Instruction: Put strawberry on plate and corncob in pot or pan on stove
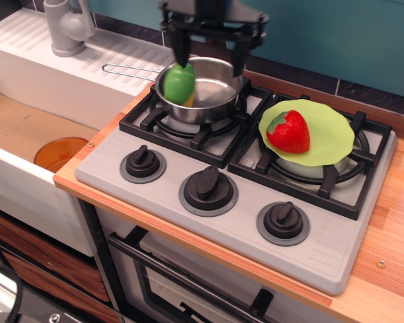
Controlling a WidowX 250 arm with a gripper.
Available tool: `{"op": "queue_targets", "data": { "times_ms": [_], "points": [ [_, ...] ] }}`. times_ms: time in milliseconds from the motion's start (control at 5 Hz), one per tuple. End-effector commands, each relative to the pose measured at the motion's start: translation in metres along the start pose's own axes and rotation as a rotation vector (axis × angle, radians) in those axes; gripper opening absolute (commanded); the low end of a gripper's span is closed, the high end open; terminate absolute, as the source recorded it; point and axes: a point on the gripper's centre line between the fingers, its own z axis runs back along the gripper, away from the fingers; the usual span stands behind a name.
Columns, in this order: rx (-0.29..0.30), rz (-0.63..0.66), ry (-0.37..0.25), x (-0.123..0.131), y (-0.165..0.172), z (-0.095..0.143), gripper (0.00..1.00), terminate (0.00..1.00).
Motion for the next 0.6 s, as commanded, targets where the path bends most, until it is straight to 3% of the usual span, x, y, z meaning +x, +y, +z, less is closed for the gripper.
{"op": "queue_targets", "data": {
  "times_ms": [0,200,400],
  "points": [
    [-0.013,0.037,-0.083,-0.0092,-0.0243,0.0297,1.0,0.0],
    [-0.029,0.046,-0.053,-0.0132,-0.028,0.0308,1.0,0.0],
    [-0.068,0.037,-0.045,-0.0133,-0.0285,0.0302,1.0,1.0]
  ]
}}
